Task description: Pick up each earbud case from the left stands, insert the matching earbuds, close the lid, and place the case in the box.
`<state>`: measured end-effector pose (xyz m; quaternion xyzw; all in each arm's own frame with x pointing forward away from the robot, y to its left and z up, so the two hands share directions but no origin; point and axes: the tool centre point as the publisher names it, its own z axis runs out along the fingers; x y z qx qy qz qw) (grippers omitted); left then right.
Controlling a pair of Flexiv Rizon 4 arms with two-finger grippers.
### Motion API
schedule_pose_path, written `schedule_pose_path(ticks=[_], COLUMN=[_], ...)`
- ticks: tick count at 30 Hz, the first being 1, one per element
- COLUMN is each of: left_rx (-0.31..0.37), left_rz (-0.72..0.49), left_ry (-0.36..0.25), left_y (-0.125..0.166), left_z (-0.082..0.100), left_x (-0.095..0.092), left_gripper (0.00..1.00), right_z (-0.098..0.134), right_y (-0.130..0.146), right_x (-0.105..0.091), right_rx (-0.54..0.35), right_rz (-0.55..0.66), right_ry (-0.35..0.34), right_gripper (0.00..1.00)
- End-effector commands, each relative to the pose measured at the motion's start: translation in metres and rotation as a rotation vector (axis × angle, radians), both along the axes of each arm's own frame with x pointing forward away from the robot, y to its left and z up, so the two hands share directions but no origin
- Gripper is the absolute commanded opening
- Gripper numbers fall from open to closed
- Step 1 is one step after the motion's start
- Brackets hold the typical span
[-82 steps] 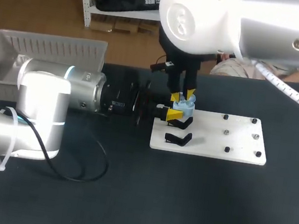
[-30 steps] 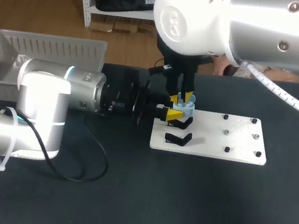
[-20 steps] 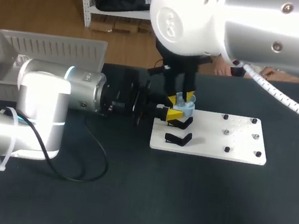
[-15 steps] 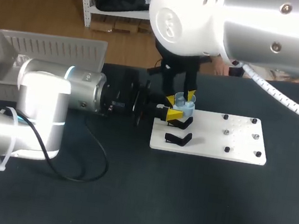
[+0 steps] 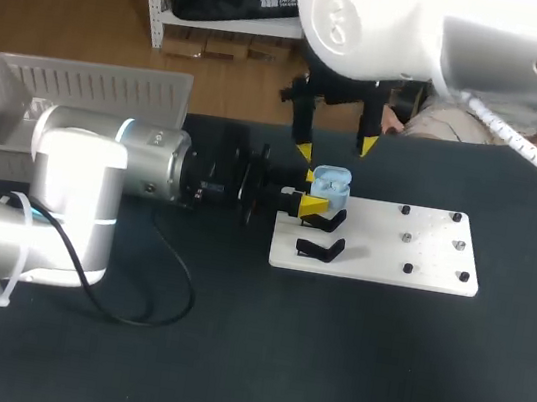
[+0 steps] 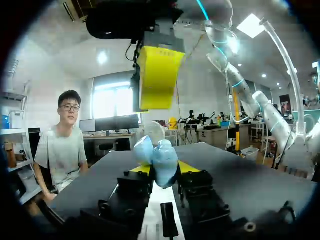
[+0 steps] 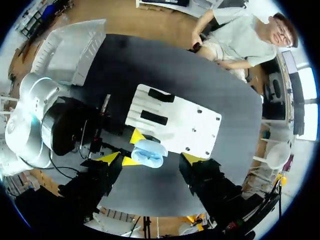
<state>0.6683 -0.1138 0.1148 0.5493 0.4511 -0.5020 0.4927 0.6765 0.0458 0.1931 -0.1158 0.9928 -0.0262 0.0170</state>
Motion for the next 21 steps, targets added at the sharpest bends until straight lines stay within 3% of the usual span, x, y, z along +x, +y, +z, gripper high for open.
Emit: schedule_pose_path(ticks=[1, 10, 21], left_rx=[-0.004, -0.004, -0.004], left_rz=[0.002, 0.002, 0.002], left_ry=[-0.003, -0.003, -0.003], left_y=[0.000, 0.000, 0.000], left_z=[-0.001, -0.001, -0.001], left_x=[0.000, 0.000, 0.000], left_gripper=[0.00, 0.00, 0.00], right_z=[-0.006, -0.023, -0.039], right_y=[-0.019, -0.035, -0.044], right_x=[0.006, 0.026, 0.021], right_rx=[0.038, 0.054, 0.051], right_rz=[-0.058, -0.142, -0.163], right_ry=[-0.043, -0.038, 0.010], right_gripper=[1.00, 1.00, 1.00])
